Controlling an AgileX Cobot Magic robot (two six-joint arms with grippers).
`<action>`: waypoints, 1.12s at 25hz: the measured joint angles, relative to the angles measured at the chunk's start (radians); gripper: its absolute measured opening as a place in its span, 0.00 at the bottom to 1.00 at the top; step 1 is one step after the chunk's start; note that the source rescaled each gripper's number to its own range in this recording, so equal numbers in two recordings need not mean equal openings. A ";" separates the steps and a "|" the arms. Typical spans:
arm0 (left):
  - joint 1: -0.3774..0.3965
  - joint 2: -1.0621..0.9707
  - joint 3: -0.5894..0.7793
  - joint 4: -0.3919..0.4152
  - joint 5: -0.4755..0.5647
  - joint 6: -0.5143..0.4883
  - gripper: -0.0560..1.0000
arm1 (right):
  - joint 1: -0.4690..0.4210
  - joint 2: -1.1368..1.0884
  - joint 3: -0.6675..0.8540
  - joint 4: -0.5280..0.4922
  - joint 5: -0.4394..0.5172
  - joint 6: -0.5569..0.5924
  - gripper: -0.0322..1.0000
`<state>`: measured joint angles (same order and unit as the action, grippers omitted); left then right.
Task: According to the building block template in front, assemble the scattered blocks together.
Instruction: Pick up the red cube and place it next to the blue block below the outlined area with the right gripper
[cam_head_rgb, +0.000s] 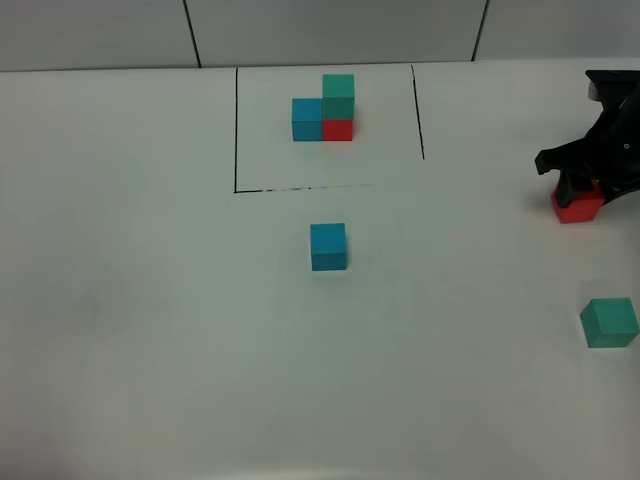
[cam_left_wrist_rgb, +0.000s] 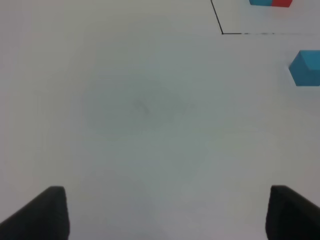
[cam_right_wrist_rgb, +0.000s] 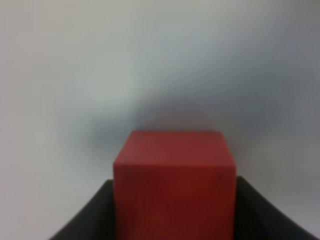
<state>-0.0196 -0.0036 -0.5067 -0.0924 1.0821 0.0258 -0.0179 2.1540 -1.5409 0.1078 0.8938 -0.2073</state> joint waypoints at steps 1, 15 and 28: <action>0.000 0.000 0.000 0.000 0.000 0.000 0.77 | 0.001 -0.003 -0.009 -0.020 0.033 -0.027 0.04; -0.001 0.001 0.001 0.001 0.003 0.000 0.77 | 0.384 -0.088 -0.019 -0.097 0.196 -0.510 0.04; 0.000 0.001 0.001 0.001 0.003 0.000 0.77 | 0.586 -0.065 -0.019 -0.129 0.037 -0.738 0.04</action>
<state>-0.0194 -0.0027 -0.5059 -0.0917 1.0849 0.0257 0.5684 2.0891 -1.5601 -0.0216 0.9310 -0.9451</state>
